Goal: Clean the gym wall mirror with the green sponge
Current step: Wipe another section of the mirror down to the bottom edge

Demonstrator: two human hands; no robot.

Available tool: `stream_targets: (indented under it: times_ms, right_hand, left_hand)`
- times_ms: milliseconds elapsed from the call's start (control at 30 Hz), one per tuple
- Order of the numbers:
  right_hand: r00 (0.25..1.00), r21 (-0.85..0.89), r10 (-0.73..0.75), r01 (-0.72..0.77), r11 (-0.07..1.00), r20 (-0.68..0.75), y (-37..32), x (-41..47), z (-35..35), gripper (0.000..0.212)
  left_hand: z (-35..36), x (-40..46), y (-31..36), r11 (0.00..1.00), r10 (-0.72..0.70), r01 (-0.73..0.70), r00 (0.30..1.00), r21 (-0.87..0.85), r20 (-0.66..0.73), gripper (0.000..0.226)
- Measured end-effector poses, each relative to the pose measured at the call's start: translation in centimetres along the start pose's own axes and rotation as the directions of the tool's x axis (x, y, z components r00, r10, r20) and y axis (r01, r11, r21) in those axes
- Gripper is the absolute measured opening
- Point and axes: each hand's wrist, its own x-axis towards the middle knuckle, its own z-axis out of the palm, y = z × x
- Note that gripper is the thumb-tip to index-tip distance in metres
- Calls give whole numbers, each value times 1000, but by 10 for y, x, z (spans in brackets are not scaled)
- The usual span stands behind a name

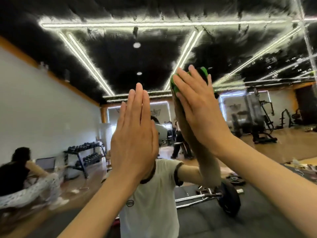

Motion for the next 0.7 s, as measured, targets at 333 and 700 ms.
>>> stream_targets:
  times_ms: [333, 700]
  right_hand:
    - [1000, -52, 25, -25, 998, -10, -2, 9, -4, 42]
    - [996, -122, -72, 65, 990, -53, -6, -12, -7, 40]
  left_hand:
    - [-1, 0, -1, 1000, -3, 3, 1000, -19, -6, 62]
    - [0, -1, -1, 1000, 0, 0, 999, -7, -33, 61]
